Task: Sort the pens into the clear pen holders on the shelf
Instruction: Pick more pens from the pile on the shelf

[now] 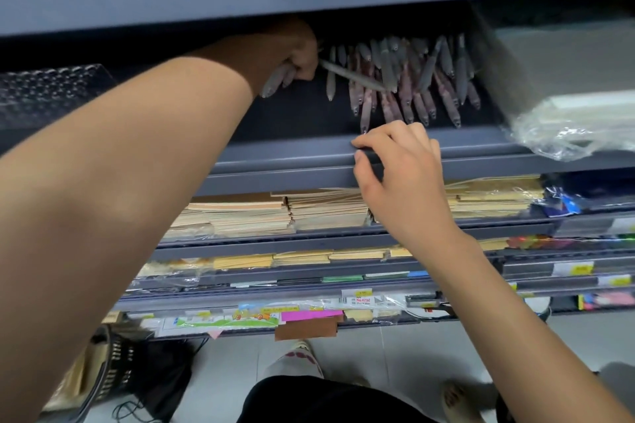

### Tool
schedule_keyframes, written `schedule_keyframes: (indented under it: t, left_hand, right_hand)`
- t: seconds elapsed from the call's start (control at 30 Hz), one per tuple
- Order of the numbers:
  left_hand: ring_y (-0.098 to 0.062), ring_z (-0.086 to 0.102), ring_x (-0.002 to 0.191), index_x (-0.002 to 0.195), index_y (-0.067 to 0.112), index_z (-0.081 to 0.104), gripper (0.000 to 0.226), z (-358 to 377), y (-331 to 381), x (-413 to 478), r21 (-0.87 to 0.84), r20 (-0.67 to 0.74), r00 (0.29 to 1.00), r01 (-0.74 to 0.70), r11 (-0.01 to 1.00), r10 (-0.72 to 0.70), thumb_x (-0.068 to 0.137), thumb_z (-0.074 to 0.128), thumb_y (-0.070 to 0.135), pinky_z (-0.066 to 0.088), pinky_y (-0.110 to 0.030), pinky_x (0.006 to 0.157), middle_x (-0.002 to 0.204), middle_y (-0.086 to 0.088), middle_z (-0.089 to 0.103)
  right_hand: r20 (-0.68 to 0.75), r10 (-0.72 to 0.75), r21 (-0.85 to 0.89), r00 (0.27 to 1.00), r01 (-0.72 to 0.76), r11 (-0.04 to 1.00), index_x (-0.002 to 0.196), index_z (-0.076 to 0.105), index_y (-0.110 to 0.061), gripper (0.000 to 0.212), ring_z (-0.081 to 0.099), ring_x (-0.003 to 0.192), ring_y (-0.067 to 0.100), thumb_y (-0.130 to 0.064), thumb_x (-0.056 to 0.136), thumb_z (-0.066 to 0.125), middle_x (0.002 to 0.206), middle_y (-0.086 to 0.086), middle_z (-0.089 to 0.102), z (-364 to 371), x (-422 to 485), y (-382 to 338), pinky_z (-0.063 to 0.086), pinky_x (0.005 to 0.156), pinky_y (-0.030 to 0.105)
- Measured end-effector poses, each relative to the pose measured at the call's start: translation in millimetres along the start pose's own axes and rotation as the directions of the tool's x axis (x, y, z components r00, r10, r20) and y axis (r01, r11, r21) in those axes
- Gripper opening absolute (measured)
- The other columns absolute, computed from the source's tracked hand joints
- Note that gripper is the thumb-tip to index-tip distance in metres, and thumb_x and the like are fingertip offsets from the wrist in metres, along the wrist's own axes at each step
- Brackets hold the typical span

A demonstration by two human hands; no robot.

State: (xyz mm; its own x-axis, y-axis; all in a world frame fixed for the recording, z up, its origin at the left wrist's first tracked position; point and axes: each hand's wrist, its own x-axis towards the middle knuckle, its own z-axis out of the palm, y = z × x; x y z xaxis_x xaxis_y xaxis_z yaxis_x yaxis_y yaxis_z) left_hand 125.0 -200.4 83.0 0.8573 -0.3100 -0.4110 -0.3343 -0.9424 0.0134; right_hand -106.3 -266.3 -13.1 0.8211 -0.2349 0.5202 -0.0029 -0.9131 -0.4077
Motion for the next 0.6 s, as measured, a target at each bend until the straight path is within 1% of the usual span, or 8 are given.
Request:
schedule_keyframes:
  t: [0.1, 0.17, 0.23, 0.33, 0.4, 0.47, 0.53, 0.6]
  left_hand:
    - [-0.031, 0.054, 0.058, 0.087, -0.014, 0.070, 0.027, 5, -12, -9, 0.042, -0.013, 1.000, 0.011, 0.999, -0.010, 0.086, 0.048, 0.001, 0.045, -0.024, 0.047, 0.069, -0.027, 0.071]
    - [-0.031, 0.053, 0.061, 0.096, -0.016, 0.070, 0.028, 7, -21, -8, 0.042, -0.054, 0.999, 0.003, 0.999, -0.001, 0.084, 0.049, -0.001, 0.043, -0.027, 0.052, 0.095, -0.030, 0.071]
    - [-0.032, 0.054, 0.068, 0.093, -0.015, 0.069, 0.027, 10, -28, -6, 0.015, -0.072, 0.997, 0.001, 1.000, 0.000, 0.086, 0.049, 0.001, 0.043, -0.030, 0.061, 0.103, -0.032, 0.068]
    - [-0.032, 0.054, 0.076, 0.095, -0.014, 0.067, 0.029, 14, -36, -5, -0.043, -0.049, 0.999, -0.012, 0.999, 0.010, 0.095, 0.046, 0.005, 0.037, -0.028, 0.057, 0.103, -0.032, 0.067]
    - [-0.032, 0.054, 0.073, 0.096, -0.012, 0.066, 0.031, 15, -39, -7, -0.110, -0.072, 0.997, -0.021, 0.994, 0.013, 0.097, 0.045, 0.011, 0.034, -0.026, 0.053, 0.094, -0.029, 0.068]
    - [-0.032, 0.056, 0.077, 0.102, -0.012, 0.066, 0.034, 15, -39, -10, -0.142, -0.087, 0.996, -0.007, 0.990, -0.005, 0.098, 0.044, 0.013, 0.033, -0.026, 0.055, 0.102, -0.028, 0.069]
    - [-0.033, 0.055, 0.073, 0.107, -0.016, 0.064, 0.035, 14, -40, -12, -0.216, -0.074, 0.997, 0.000, 0.976, -0.017, 0.098, 0.043, 0.009, 0.032, -0.027, 0.056, 0.107, -0.034, 0.067]
    - [-0.030, 0.050, 0.065, 0.082, -0.011, 0.062, 0.031, 14, -47, -11, -0.366, -0.067, 0.998, -0.005, 0.931, -0.021, 0.094, 0.044, 0.011, 0.034, -0.027, 0.057, 0.085, -0.040, 0.064]
  right_hand:
    - [0.013, -0.004, -0.002, 1.000, 0.004, 1.000, 0.104, 0.068, -0.016, 0.017, 0.050, 0.099, 0.023, -0.021, 0.094, 0.056, 0.103, -0.001, 0.062, -2, 0, -2, 0.036, 0.083, 0.037]
    - [0.022, -0.002, -0.007, 1.000, 0.003, 1.000, 0.101, 0.068, -0.016, 0.016, 0.051, 0.098, 0.024, -0.021, 0.095, 0.055, 0.101, -0.001, 0.064, -5, 1, -4, 0.038, 0.084, 0.039]
    - [0.011, -0.005, -0.054, 1.000, 0.006, 0.999, 0.100, 0.067, -0.016, 0.018, 0.052, 0.094, 0.025, -0.024, 0.096, 0.052, 0.098, 0.000, 0.066, -9, 6, -9, 0.039, 0.084, 0.040]
    - [-0.031, -0.031, -0.151, 0.999, 0.026, 0.988, 0.109, 0.064, -0.013, 0.029, 0.057, 0.090, 0.030, -0.035, 0.097, 0.050, 0.094, 0.007, 0.066, -12, 26, -21, 0.040, 0.080, 0.041]
    - [0.012, -0.014, -0.182, 1.000, 0.016, 0.983, 0.108, 0.065, -0.011, 0.036, 0.060, 0.086, 0.034, -0.042, 0.096, 0.051, 0.086, 0.009, 0.064, -5, 44, -34, 0.040, 0.070, 0.039]
    - [0.101, 0.016, -0.220, 0.995, 0.007, 0.975, 0.102, 0.065, -0.013, 0.038, 0.062, 0.084, 0.036, -0.048, 0.093, 0.053, 0.079, 0.008, 0.057, 8, 60, -45, 0.034, 0.062, 0.034]
    - [0.177, 0.046, -0.251, 0.983, 0.000, 0.968, 0.104, 0.064, -0.016, 0.040, 0.062, 0.093, 0.037, -0.052, 0.091, 0.056, 0.093, 0.012, 0.061, 22, 74, -52, 0.033, 0.065, 0.032]
    - [0.223, 0.109, -0.258, 0.969, -0.049, 0.965, 0.110, 0.062, -0.015, 0.042, 0.060, 0.105, 0.038, -0.051, 0.089, 0.059, 0.113, 0.014, 0.062, 34, 87, -55, 0.036, 0.071, 0.034]
